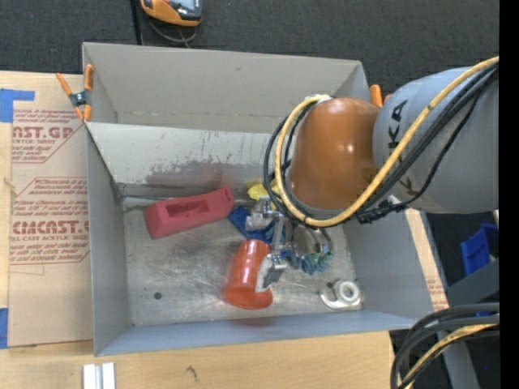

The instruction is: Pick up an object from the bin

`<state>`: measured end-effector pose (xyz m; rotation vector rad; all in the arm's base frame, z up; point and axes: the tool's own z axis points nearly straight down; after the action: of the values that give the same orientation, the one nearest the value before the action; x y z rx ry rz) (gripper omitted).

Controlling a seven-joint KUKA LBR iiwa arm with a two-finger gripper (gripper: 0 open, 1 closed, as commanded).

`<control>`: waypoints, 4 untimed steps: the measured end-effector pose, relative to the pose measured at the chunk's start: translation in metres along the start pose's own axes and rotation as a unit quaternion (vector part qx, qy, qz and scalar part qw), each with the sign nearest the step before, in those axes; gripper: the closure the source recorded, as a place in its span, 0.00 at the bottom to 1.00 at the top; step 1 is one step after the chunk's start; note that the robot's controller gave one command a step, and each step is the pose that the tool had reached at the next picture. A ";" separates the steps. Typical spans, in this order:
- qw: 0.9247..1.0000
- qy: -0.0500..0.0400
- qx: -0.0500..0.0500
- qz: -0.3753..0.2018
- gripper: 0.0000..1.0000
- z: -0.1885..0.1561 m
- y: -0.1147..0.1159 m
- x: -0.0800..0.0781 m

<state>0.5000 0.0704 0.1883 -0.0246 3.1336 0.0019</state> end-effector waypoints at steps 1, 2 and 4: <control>0.996 0.001 -0.005 -0.094 1.00 0.113 -0.006 0.003; 0.996 0.001 -0.004 -0.093 1.00 0.112 -0.007 0.003; 0.982 0.001 -0.001 -0.189 1.00 0.096 -0.025 -0.001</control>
Offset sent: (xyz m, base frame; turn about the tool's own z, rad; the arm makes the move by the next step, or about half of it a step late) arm 0.0000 0.0000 0.0000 0.0000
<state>0.5025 0.0453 0.0923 -0.6172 3.0751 0.0025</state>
